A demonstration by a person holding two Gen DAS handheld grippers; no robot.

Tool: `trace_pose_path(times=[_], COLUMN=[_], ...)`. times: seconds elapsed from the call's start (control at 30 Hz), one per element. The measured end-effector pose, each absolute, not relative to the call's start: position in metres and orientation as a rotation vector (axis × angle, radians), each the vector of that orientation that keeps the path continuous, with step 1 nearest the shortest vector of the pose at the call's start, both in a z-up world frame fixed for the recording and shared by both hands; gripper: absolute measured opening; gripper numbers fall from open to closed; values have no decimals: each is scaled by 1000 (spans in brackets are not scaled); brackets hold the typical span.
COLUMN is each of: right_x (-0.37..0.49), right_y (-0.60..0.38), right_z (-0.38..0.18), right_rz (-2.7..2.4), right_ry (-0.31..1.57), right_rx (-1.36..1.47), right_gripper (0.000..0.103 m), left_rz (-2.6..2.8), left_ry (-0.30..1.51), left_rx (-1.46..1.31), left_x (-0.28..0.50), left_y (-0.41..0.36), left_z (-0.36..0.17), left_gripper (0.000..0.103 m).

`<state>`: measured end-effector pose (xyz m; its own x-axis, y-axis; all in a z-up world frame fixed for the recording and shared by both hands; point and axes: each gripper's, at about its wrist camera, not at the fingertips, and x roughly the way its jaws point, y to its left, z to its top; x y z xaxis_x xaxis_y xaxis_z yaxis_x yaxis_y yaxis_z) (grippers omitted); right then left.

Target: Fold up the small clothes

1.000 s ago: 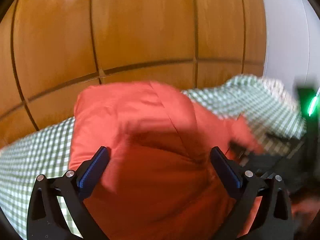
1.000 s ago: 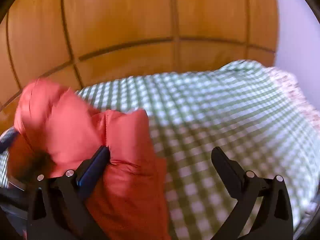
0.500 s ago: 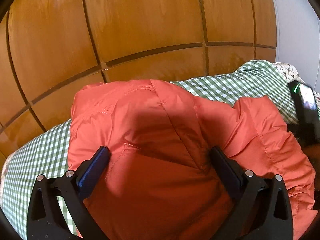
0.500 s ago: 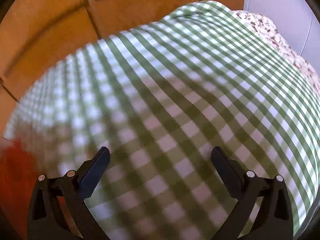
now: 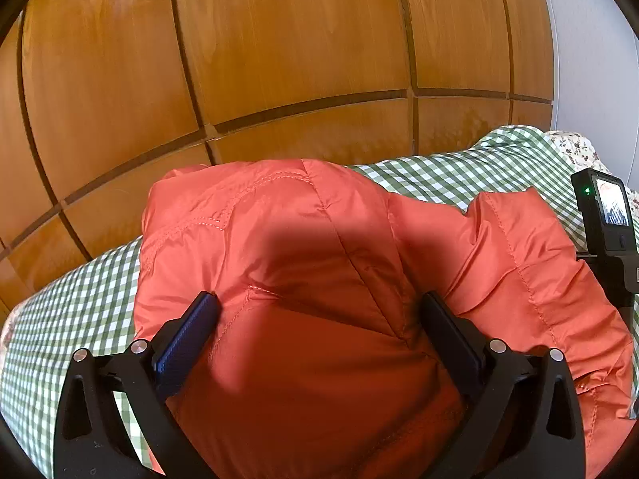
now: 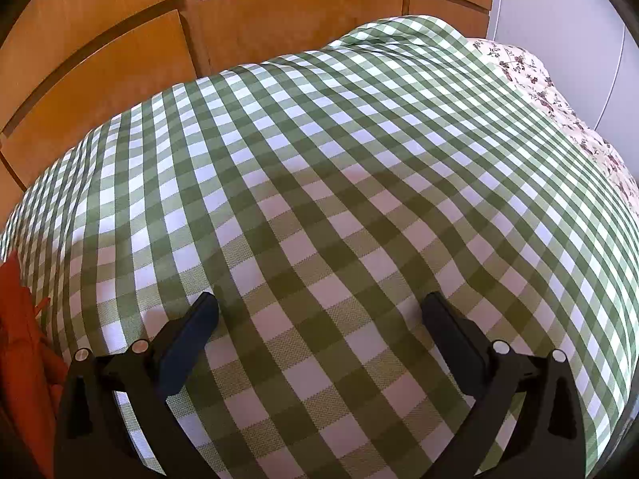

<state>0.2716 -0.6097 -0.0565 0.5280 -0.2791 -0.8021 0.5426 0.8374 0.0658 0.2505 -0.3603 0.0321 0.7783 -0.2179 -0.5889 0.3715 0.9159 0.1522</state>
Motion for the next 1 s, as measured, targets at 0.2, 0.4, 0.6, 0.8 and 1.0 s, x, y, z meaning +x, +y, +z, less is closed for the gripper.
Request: trace_pose_path(times=[0.2, 0.4, 0.6, 0.8, 1.0], right_x=[271, 271, 271, 271, 271], right_y=[-610, -610, -610, -610, -610], right_z=[-57, -56, -56, -56, -57], right_rz=[-500, -501, -500, -500, -500], right_ry=[888, 888, 888, 888, 888], right_rx=[328, 328, 328, 328, 328], right_gripper=[101, 101, 101, 101, 101], left_rz=[-325, -331, -332, -346, -336], left_ry=[600, 600, 600, 603, 598], left_rx=[265, 255, 254, 240, 245], left_x=[250, 248, 248, 248, 247], left_y=[-360, -357, -358, -353, -356], left_z=[31, 31, 31, 31, 30], left_gripper=[100, 100, 100, 100, 100])
